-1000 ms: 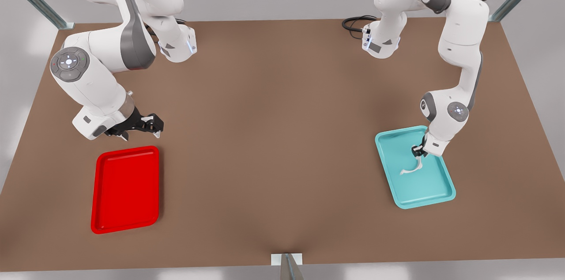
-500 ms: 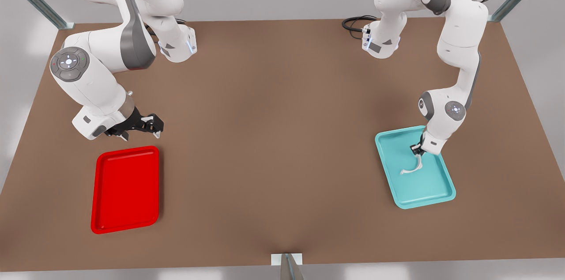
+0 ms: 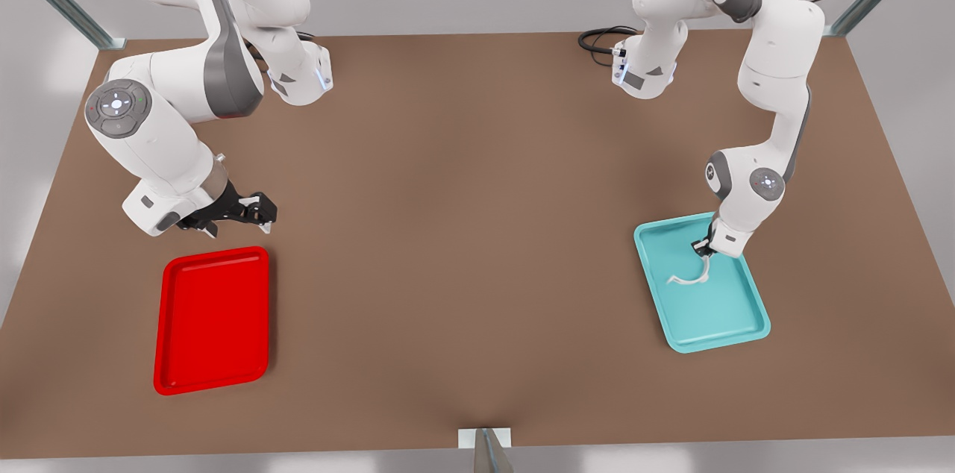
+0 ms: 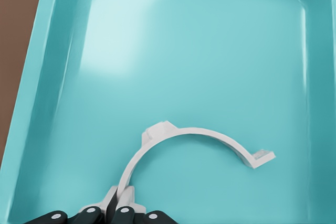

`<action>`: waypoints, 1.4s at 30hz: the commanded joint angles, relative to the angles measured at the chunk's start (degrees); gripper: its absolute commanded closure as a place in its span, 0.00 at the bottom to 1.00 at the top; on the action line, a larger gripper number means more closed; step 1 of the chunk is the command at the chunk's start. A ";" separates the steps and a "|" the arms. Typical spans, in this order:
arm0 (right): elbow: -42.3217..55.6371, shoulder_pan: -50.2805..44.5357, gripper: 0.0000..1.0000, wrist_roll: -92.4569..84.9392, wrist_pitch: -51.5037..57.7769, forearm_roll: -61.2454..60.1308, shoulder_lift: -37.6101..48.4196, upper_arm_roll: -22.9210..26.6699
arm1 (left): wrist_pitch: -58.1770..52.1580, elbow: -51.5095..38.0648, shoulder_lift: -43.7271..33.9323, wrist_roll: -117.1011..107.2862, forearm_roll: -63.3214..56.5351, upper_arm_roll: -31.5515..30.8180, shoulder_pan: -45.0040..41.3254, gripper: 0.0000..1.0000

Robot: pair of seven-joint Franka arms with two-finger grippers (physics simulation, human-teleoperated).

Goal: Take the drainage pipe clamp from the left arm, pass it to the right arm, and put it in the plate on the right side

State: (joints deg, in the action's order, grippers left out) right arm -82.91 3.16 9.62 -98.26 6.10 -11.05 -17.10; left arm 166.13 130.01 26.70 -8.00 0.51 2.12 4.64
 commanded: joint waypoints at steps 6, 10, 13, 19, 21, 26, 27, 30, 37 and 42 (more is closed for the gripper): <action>0.03 0.01 0.00 0.05 -0.09 -0.12 0.07 -0.04 | -0.01 -0.02 0.29 -0.35 0.02 -0.01 0.02 0.79; -0.06 0.01 0.00 0.13 -0.09 -0.03 0.07 0.05 | -2.29 -0.89 -1.82 -0.44 0.02 -0.18 -0.42 0.79; -0.15 0.10 0.00 0.13 0.00 -0.03 0.07 0.05 | -19.60 -9.50 -5.16 -0.35 0.10 -2.82 -0.42 0.79; -3.84 -0.08 0.00 0.66 -5.27 -0.03 0.16 -0.56 | -41.58 -26.47 -5.78 -7.29 1.59 -12.22 -10.88 0.79; -3.66 0.01 0.00 -0.04 -5.01 -0.03 0.42 -0.48 | -42.11 -27.44 -5.78 -7.29 4.93 -12.22 -16.77 0.79; -3.75 0.01 0.00 -0.57 -5.10 -0.03 0.24 -0.21 | -41.85 -39.82 1.77 -8.26 8.10 -13.19 -29.34 0.79; -3.75 0.01 0.00 -0.57 -5.10 -0.03 0.24 -0.21 | -40.89 -43.08 4.24 -8.09 8.63 -13.72 -30.92 0.79; -3.75 0.01 0.00 -0.57 -5.18 -0.03 0.24 -0.13 | -31.57 -49.32 10.13 -8.09 11.35 -14.07 -34.79 0.79; -3.66 -1.66 0.00 0.40 -9.13 0.23 -1.60 -2.94 | -24.71 -52.04 12.77 -9.49 11.27 -14.95 -37.51 0.79; -3.14 -9.75 0.00 -0.04 -19.42 0.67 -8.10 -3.03 | -24.09 -52.31 13.47 -9.58 11.35 -15.04 -38.39 0.79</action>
State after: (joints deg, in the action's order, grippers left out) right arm -86.18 -5.57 9.66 -110.58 6.58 -18.57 -20.07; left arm 140.06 77.76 40.26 -15.67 11.58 -12.93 -33.63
